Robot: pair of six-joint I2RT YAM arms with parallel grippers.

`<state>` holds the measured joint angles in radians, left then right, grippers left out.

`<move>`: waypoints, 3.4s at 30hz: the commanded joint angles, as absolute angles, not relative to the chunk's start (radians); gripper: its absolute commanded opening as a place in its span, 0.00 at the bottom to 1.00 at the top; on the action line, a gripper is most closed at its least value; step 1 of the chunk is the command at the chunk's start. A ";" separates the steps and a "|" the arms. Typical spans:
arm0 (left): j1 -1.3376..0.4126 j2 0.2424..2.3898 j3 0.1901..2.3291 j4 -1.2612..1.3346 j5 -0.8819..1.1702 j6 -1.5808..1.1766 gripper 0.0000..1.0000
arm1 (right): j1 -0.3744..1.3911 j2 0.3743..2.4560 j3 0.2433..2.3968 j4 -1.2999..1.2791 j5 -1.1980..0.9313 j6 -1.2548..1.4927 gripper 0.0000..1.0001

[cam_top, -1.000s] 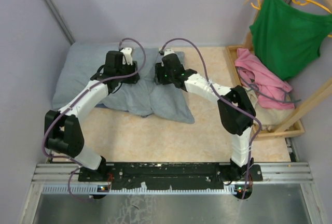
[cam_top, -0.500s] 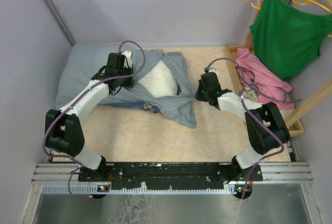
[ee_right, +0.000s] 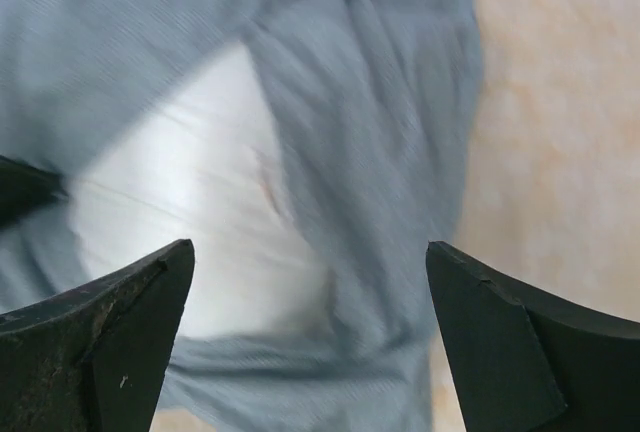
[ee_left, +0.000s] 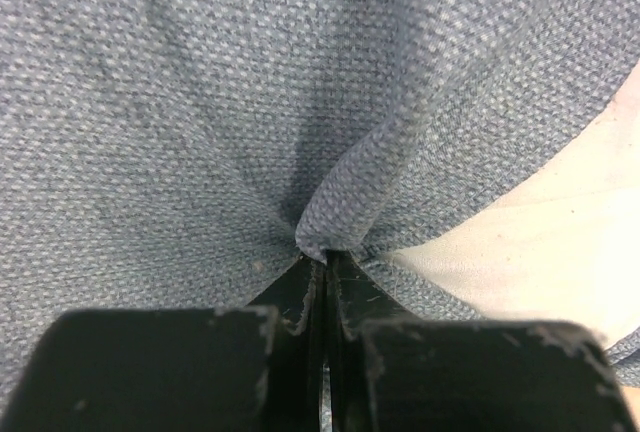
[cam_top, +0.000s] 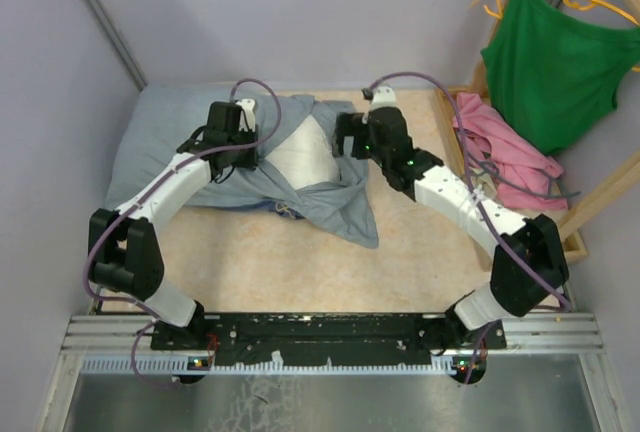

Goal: Remove the pillowcase from the pillow
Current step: Remove the pillow from the pillowcase.

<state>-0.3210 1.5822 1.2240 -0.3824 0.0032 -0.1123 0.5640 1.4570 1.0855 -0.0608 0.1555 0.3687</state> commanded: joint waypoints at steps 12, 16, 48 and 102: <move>-0.345 1.586 1.172 -0.458 0.030 -0.134 0.00 | 0.542 2.002 1.610 -0.215 0.129 0.418 0.65; -0.345 1.555 1.142 -0.459 0.011 -0.133 0.00 | 0.442 2.033 1.547 -0.151 0.103 0.514 0.33; -0.557 1.688 1.759 -0.723 1.056 0.275 1.00 | 0.465 1.620 0.935 0.041 0.057 0.602 0.15; -0.775 1.966 1.284 -0.105 -0.255 -0.124 1.00 | 0.453 1.427 0.753 0.034 0.039 0.601 0.40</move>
<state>-0.7712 1.8851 1.3846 -0.1692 -0.1616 -0.1078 0.4488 1.4662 0.7822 0.1474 0.0452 0.6296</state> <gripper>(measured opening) 0.998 0.302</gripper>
